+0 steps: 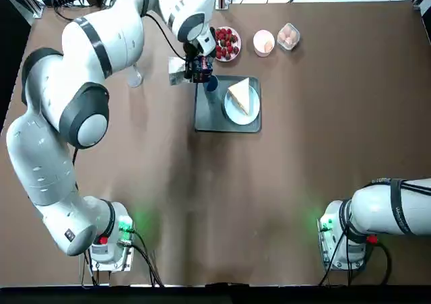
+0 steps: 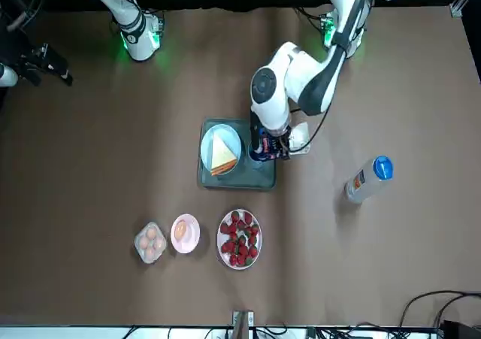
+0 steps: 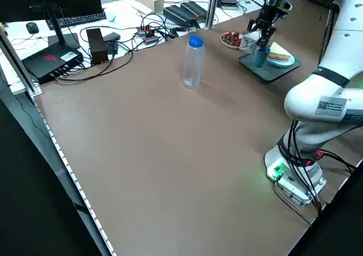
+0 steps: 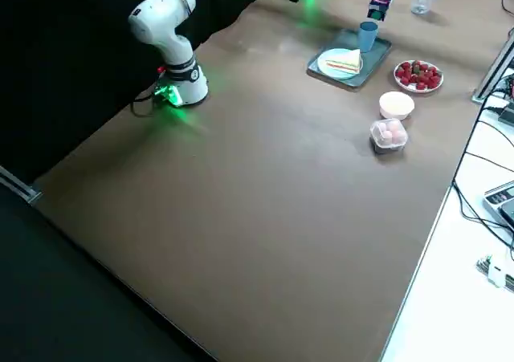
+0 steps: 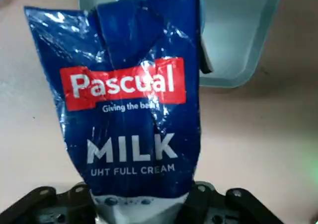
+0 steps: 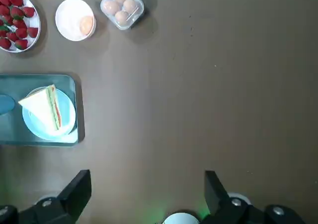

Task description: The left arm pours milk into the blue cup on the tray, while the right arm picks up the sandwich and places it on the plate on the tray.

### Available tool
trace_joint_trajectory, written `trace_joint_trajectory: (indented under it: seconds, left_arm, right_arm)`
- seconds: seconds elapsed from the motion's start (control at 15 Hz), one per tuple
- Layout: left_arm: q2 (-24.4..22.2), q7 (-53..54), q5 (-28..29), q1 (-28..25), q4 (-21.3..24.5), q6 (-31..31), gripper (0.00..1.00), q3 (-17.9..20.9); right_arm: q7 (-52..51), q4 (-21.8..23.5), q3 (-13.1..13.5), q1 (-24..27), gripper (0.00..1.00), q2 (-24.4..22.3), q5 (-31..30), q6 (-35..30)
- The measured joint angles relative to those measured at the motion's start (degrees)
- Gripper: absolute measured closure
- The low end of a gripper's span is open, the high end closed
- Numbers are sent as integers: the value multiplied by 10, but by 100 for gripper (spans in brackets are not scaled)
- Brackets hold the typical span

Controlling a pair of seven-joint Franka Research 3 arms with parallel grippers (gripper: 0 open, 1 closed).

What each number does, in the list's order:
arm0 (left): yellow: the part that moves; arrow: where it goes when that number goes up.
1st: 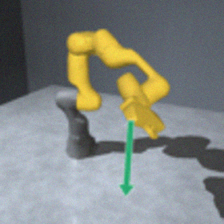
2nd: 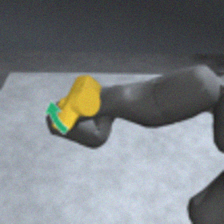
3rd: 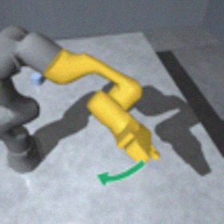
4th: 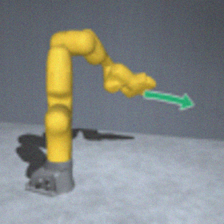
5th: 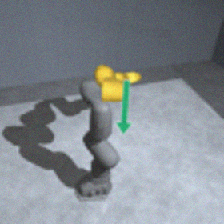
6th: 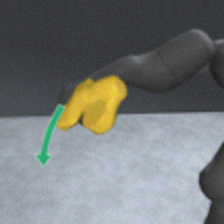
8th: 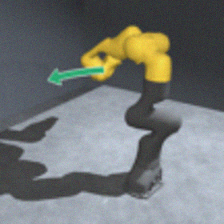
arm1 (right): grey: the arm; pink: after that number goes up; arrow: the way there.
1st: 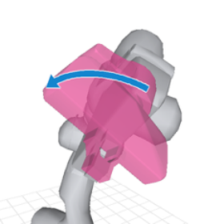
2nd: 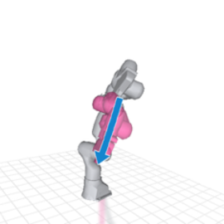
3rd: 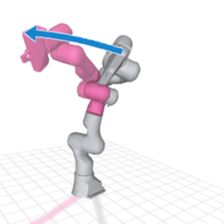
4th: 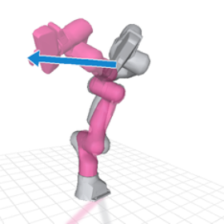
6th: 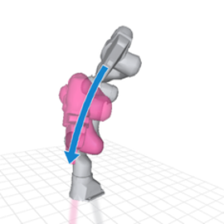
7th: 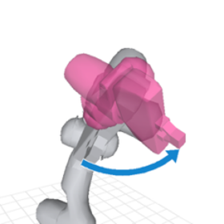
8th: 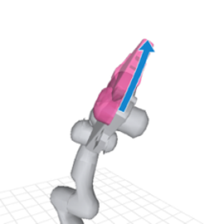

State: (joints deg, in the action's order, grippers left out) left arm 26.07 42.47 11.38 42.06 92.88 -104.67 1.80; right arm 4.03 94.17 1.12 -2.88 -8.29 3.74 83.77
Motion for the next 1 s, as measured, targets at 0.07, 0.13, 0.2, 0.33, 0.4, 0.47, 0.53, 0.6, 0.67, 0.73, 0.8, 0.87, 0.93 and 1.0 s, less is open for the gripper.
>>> trace_joint_trajectory:
  seconds: [0.07, 0.13, 0.2, 0.33, 0.4, 0.47, 0.53, 0.6, 0.67, 0.73, 0.8, 0.87, 0.93, 1.0]
  left_arm:
    - [2, -7, 5, 5, -2, 0, 49, 0]
    - [5, -12, 10, 10, -6, 0, 49, 0]
    - [7, -16, 13, 12, -10, 0, 49, 0]
    - [13, -17, 18, 13, -14, 0, 49, 1]
    - [15, -17, 29, 13, -14, 0, 49, 1]
    - [17, -17, 43, 14, -14, 0, 49, 1]
    - [19, -17, 54, 16, -14, 0, 49, 1]
    - [21, -17, 61, 18, -14, 0, 49, 1]
    - [22, -17, 64, 20, -14, 0, 49, 1]
    - [22, -17, 65, 22, -15, 0, 49, 1]
    - [22, -17, 66, 23, -15, 0, 49, 1]
    - [22, -17, 66, 24, -16, 0, 49, 1]
    - [22, -17, 66, 23, -16, 0, 49, 1]
    - [22, -17, 66, 23, -18, 0, 49, 2]
  right_arm:
    - [0, 3, -1, 0, 0, 0, 0, 2]
    - [0, 5, -1, 0, 0, 0, 0, 5]
    - [0, 6, 0, 0, 0, 0, 0, 6]
    - [0, 7, 0, 0, 0, 0, 0, 8]
    - [0, 7, 0, 0, 0, 0, 0, 8]
    - [0, 7, -1, 0, 0, 0, 0, 8]
    - [-1, 7, -1, -1, 0, 0, 0, 8]
    - [-1, 8, -2, -2, 0, 0, 0, 8]
    - [-1, 8, -3, -2, 0, 0, 0, 8]
    - [-1, 8, -4, -3, 0, 0, 0, 8]
    - [-1, 8, -5, -4, 0, 0, 0, 8]
    - [-1, 8, -5, -4, 0, 0, 0, 8]
    - [-1, 8, -6, -4, 0, 0, 0, 8]
    - [-1, 8, -7, -4, 0, 0, 0, 8]
